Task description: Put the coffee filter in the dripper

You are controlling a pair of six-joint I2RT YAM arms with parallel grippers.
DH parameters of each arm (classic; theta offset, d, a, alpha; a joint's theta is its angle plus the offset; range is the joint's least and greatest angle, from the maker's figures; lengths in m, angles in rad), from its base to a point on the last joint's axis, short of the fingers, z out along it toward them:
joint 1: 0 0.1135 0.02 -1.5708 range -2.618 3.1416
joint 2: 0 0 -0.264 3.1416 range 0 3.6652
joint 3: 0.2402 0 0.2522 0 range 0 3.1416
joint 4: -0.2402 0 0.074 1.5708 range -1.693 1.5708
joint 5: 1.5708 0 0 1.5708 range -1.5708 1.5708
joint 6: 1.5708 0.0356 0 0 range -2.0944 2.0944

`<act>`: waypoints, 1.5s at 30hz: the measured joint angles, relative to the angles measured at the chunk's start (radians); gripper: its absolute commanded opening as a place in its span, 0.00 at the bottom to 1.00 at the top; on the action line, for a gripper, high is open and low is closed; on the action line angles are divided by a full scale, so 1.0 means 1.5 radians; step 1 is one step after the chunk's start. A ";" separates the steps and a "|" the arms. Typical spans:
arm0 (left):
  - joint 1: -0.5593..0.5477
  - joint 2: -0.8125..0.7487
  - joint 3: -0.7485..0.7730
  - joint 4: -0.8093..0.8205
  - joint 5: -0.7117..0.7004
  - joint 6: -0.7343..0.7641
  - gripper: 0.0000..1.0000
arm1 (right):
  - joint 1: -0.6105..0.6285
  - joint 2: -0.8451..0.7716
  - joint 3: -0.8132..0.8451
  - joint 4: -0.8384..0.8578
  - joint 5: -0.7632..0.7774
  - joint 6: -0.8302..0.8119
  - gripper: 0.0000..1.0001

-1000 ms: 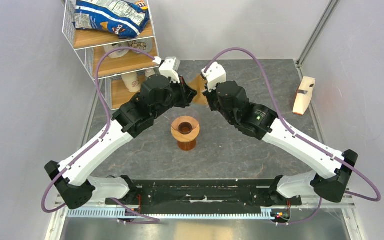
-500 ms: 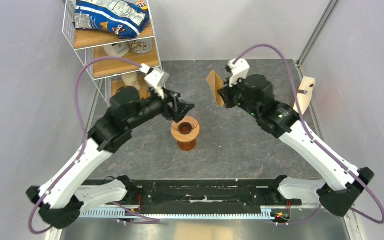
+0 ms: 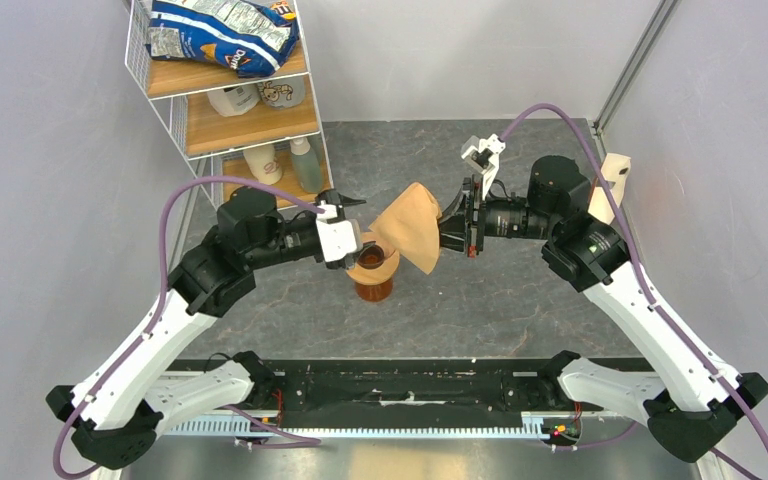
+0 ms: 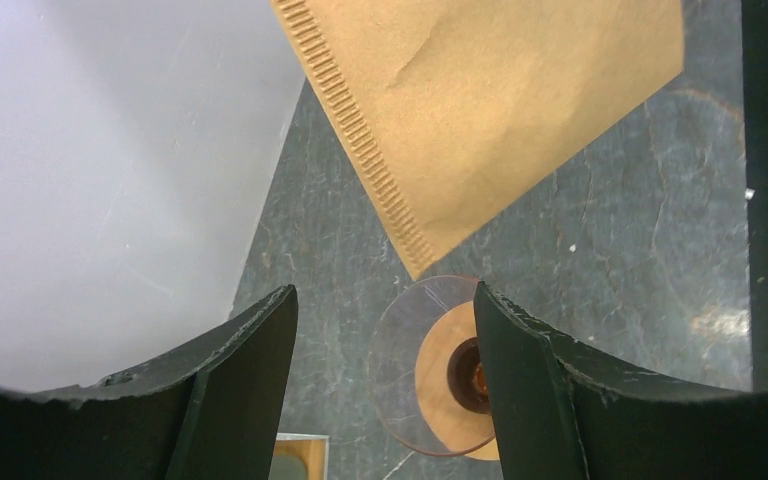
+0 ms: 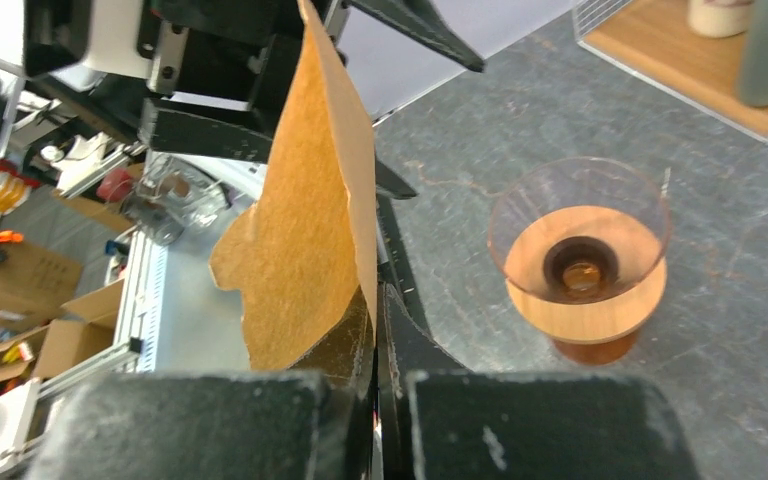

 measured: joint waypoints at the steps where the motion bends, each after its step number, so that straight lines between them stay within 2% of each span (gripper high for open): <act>1: -0.001 0.004 0.000 -0.004 0.003 0.017 0.72 | 0.000 0.000 -0.003 0.000 -0.008 0.003 0.00; 6: -0.019 0.011 0.001 -0.017 0.008 0.068 0.71 | 0.000 0.002 -0.021 0.011 -0.037 0.023 0.00; 11: -0.041 0.026 0.001 -0.021 0.011 0.102 0.64 | 0.000 0.009 -0.024 0.018 -0.048 0.038 0.00; 25: -0.063 0.036 0.001 -0.022 0.011 0.132 0.30 | 0.000 0.011 -0.025 0.027 -0.051 0.042 0.00; 28: -0.065 0.036 0.001 -0.024 0.011 0.135 0.30 | 0.000 0.011 -0.026 0.028 -0.051 0.042 0.00; 32: -0.065 0.036 0.001 -0.028 0.010 0.135 0.48 | 0.000 0.014 -0.027 0.027 -0.051 0.040 0.00; 37: -0.061 0.036 0.001 -0.015 -0.022 0.052 0.58 | 0.000 0.013 -0.027 0.017 -0.030 0.028 0.00; 40: -0.035 0.032 0.001 -0.012 -0.023 -0.038 0.59 | 0.000 0.010 -0.027 0.012 -0.010 0.027 0.00; 45: 0.030 0.021 0.016 -0.028 0.056 -0.171 0.54 | -0.001 -0.003 -0.027 0.009 -0.006 0.012 0.00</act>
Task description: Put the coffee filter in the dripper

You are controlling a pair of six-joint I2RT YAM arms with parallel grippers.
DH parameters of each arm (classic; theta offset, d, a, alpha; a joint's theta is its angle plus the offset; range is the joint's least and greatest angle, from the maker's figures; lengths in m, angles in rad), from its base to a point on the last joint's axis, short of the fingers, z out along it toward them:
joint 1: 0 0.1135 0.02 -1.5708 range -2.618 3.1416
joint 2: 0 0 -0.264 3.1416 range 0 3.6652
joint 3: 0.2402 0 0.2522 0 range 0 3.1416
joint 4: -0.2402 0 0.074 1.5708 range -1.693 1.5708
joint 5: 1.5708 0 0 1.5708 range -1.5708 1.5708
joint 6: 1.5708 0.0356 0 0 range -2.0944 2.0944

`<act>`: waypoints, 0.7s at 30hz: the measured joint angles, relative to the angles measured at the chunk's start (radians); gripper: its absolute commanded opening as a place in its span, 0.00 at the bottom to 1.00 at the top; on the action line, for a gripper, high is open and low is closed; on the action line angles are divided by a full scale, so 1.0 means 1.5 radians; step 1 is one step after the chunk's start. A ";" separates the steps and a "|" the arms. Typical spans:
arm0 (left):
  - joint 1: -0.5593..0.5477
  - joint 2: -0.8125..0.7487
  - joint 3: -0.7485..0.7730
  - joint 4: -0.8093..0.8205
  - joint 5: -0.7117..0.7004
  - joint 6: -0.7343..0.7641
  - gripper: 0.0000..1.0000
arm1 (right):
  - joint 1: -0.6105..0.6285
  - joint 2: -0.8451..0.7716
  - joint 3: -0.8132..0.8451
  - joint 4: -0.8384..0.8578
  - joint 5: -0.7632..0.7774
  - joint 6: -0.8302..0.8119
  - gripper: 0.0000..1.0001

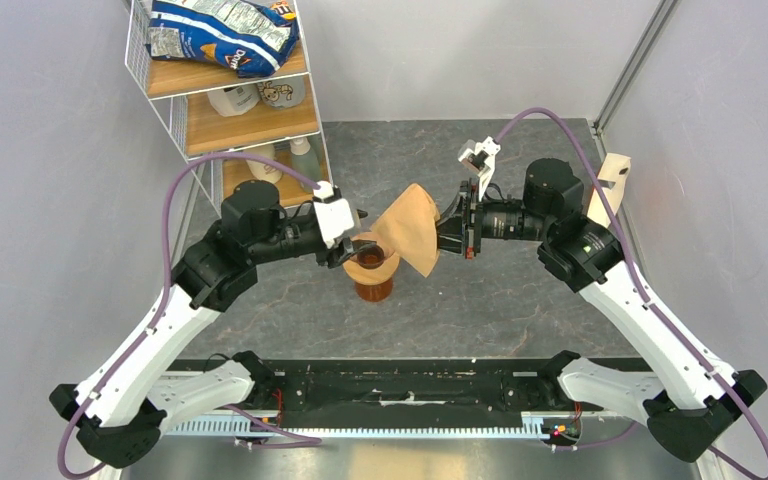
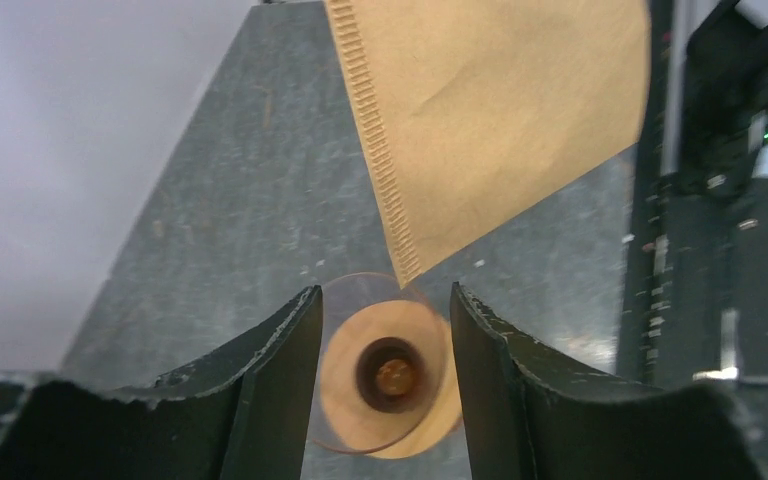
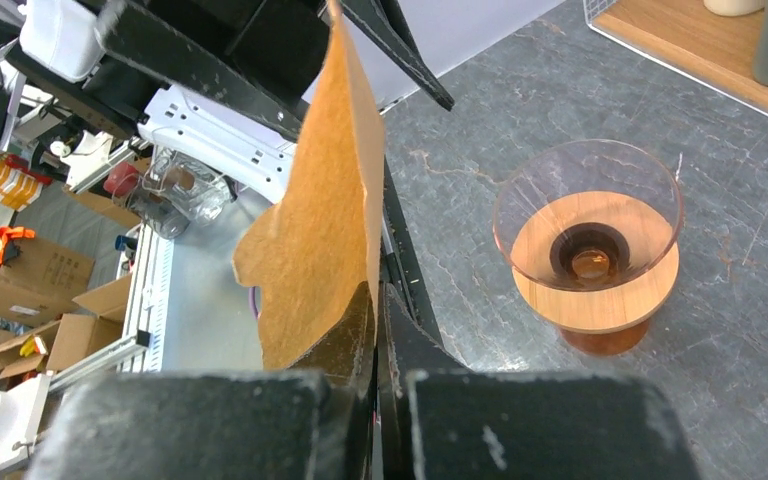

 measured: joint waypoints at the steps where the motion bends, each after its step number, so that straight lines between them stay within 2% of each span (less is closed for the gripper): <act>1: 0.005 0.001 0.009 -0.002 0.021 -0.027 0.52 | 0.000 -0.003 0.000 -0.001 -0.001 -0.004 0.00; 7: 0.023 0.003 0.026 0.018 0.095 -0.135 0.45 | 0.000 -0.028 -0.004 -0.002 -0.030 -0.029 0.00; 16: 0.030 0.004 0.016 0.063 0.182 -0.212 0.37 | 0.000 -0.045 -0.010 -0.006 -0.059 -0.054 0.00; 21: 0.030 0.015 0.016 0.092 0.213 -0.244 0.24 | 0.000 -0.045 -0.010 -0.014 -0.066 -0.066 0.00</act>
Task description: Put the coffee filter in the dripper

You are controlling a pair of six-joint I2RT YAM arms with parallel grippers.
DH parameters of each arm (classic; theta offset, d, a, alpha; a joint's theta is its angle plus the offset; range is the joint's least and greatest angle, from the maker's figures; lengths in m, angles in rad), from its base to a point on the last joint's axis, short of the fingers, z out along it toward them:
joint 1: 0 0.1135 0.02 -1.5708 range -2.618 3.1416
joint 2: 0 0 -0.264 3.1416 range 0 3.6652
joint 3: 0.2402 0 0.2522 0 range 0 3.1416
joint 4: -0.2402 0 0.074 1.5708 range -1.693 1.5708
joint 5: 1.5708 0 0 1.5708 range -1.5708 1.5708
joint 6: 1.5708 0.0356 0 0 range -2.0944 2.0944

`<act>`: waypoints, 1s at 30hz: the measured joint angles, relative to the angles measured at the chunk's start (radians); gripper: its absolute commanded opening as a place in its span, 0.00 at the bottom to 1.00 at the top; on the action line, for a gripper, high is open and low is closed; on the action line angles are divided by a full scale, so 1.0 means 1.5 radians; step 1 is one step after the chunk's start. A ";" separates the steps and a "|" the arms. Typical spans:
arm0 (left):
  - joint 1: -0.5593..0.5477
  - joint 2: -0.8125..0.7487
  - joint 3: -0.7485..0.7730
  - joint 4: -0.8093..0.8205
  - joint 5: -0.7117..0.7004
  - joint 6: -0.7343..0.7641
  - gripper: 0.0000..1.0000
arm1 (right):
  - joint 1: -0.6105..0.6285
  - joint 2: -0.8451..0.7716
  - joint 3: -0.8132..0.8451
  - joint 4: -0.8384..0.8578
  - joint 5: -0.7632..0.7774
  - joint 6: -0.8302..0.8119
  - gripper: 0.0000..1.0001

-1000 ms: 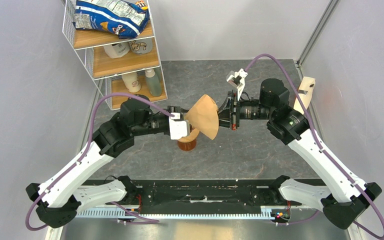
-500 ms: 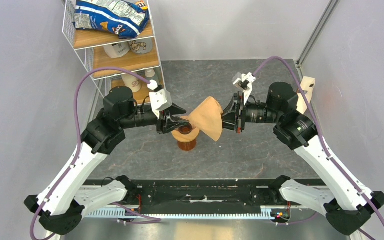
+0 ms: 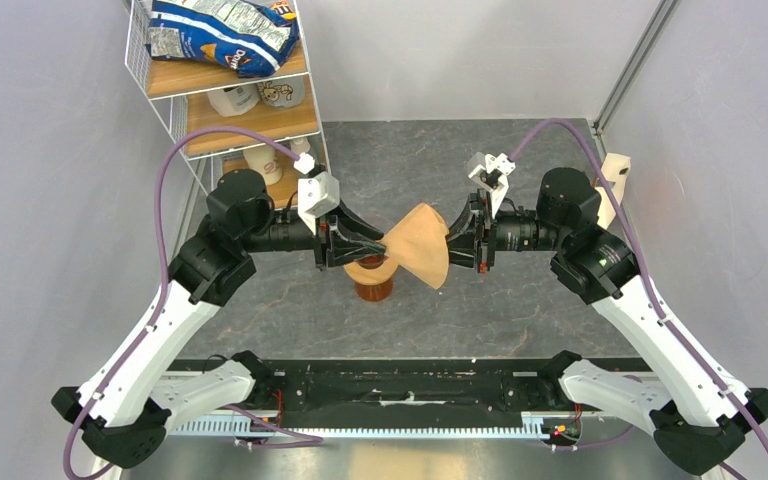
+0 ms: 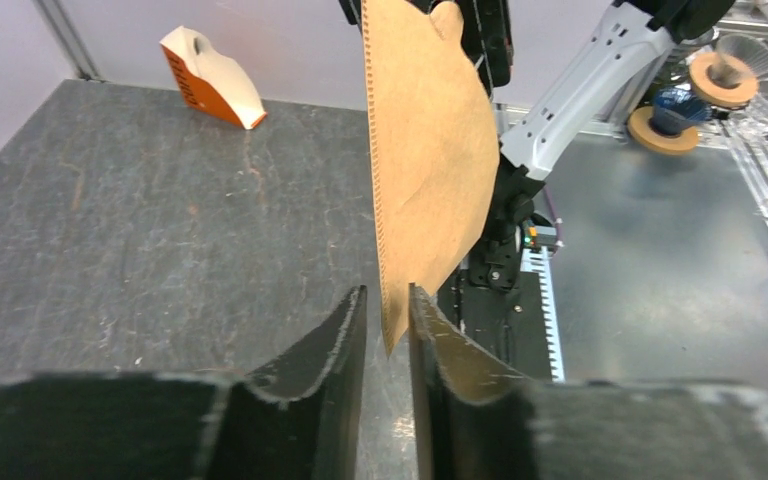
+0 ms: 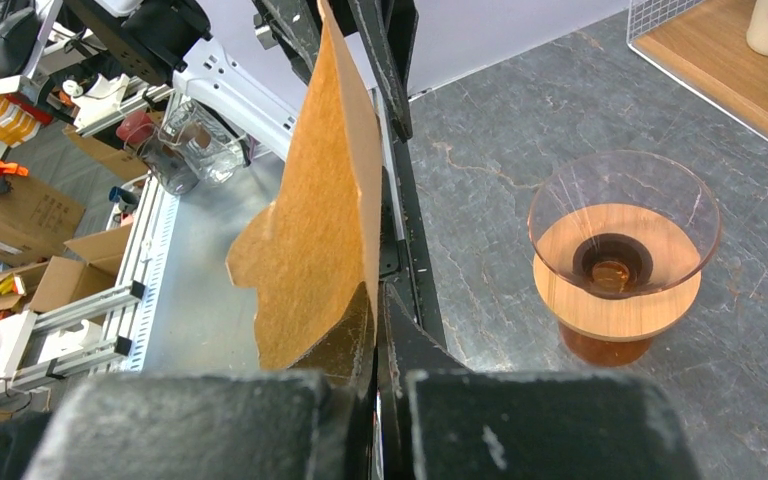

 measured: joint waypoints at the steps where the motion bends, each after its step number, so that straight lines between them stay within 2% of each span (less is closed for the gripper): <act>1: 0.000 0.003 0.000 0.007 0.008 -0.009 0.19 | 0.000 0.000 0.000 -0.002 -0.001 -0.003 0.00; 4: 0.000 0.012 0.000 0.019 0.024 -0.033 0.05 | 0.000 -0.001 -0.002 -0.003 -0.004 -0.011 0.00; 5: 0.000 0.015 0.000 0.023 0.028 -0.041 0.03 | 0.000 -0.001 -0.003 -0.003 -0.005 -0.013 0.00; 11: 0.000 0.020 -0.011 0.042 0.040 -0.078 0.02 | 0.000 -0.008 -0.009 -0.005 -0.005 -0.022 0.00; 12: 0.000 0.020 -0.012 0.043 0.043 -0.082 0.02 | 0.000 -0.009 -0.009 -0.006 -0.005 -0.024 0.02; 14: 0.000 0.020 -0.012 0.045 0.047 -0.092 0.02 | 0.000 -0.009 -0.009 -0.006 -0.006 -0.028 0.33; 17: 0.000 0.021 -0.013 0.045 0.052 -0.104 0.02 | 0.000 -0.009 -0.009 -0.011 -0.004 -0.036 0.56; 18: 0.000 0.022 -0.013 0.045 0.059 -0.110 0.02 | 0.000 -0.009 -0.009 -0.013 -0.003 -0.045 0.60; 22: 0.000 0.033 -0.014 0.045 0.084 -0.142 0.02 | 0.000 -0.012 -0.009 -0.020 0.005 -0.089 0.72; 30: 0.000 0.053 -0.031 0.044 0.124 -0.203 0.02 | 0.000 -0.024 -0.004 -0.064 0.016 -0.241 0.77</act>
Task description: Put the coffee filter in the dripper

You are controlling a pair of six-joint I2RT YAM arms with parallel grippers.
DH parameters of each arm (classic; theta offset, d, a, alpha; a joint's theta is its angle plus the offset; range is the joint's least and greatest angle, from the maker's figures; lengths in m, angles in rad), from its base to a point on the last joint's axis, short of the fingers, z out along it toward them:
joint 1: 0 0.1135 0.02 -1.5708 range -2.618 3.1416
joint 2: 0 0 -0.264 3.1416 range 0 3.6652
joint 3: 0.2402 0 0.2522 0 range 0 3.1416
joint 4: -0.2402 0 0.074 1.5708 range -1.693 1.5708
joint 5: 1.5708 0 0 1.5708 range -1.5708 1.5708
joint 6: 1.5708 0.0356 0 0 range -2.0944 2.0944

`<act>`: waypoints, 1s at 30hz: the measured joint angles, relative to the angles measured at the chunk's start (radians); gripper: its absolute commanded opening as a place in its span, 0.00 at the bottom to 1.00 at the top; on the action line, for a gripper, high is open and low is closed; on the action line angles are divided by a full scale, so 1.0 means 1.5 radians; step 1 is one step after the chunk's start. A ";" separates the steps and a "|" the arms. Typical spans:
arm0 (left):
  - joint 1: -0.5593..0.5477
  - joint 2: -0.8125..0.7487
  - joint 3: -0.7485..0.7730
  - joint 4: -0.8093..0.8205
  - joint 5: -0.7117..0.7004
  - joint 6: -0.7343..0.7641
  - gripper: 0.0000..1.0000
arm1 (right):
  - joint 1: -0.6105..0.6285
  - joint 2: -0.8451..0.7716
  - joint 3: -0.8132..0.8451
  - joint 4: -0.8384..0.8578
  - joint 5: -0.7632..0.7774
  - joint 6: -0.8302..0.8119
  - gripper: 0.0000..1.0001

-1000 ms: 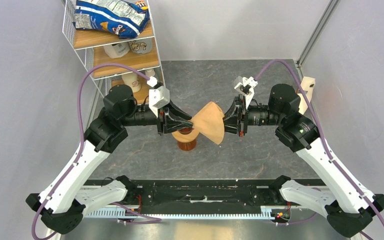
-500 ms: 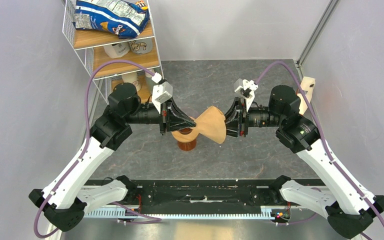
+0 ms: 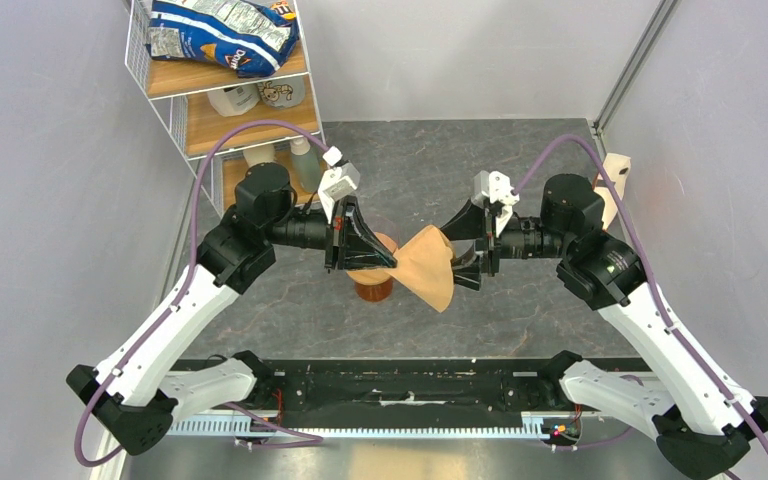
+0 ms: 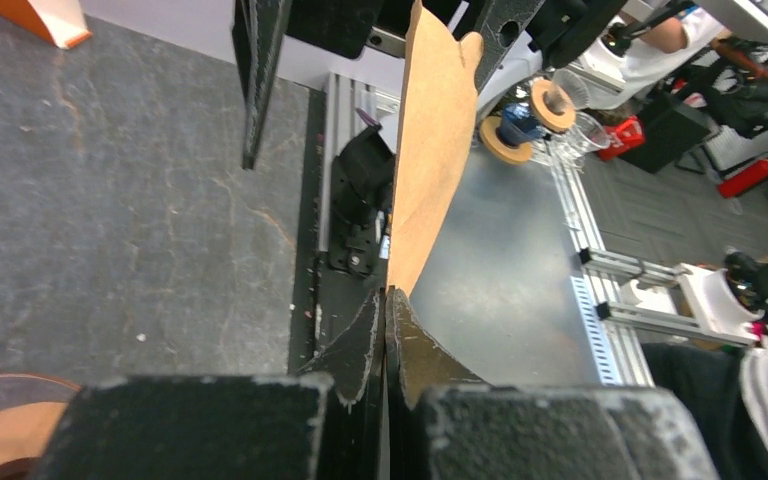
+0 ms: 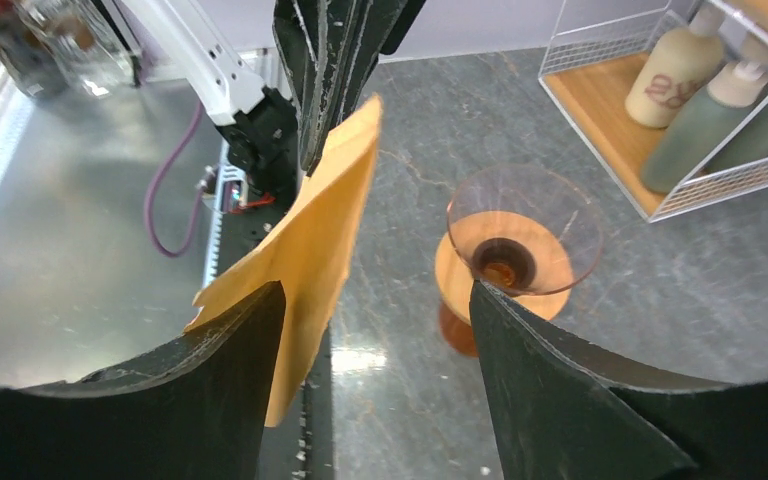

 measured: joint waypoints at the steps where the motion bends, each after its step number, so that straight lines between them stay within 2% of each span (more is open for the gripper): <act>1: 0.000 0.002 -0.001 0.000 0.007 -0.008 0.02 | 0.001 0.000 0.004 -0.009 0.001 -0.026 0.77; 4: 0.000 0.010 -0.002 0.000 0.022 -0.030 0.02 | 0.002 -0.001 0.013 -0.037 0.001 -0.098 0.82; 10: -0.010 0.024 -0.003 -0.001 0.040 -0.056 0.02 | 0.016 -0.010 0.017 -0.077 0.004 -0.207 0.81; 15: -0.021 0.031 -0.003 -0.005 0.047 -0.064 0.02 | 0.032 -0.012 0.017 -0.087 0.004 -0.238 0.75; 19: -0.030 0.041 -0.003 -0.025 0.046 -0.063 0.02 | 0.041 -0.011 0.018 -0.089 0.006 -0.240 0.62; 21: -0.035 0.046 -0.002 -0.037 0.045 -0.062 0.02 | 0.044 -0.010 0.018 -0.089 0.006 -0.237 0.61; 25: -0.040 0.061 0.013 -0.069 0.041 -0.053 0.02 | 0.056 -0.004 0.018 -0.089 0.009 -0.220 0.78; 30: -0.046 0.071 0.028 -0.096 0.040 -0.042 0.02 | 0.074 0.001 0.018 -0.088 0.023 -0.218 0.81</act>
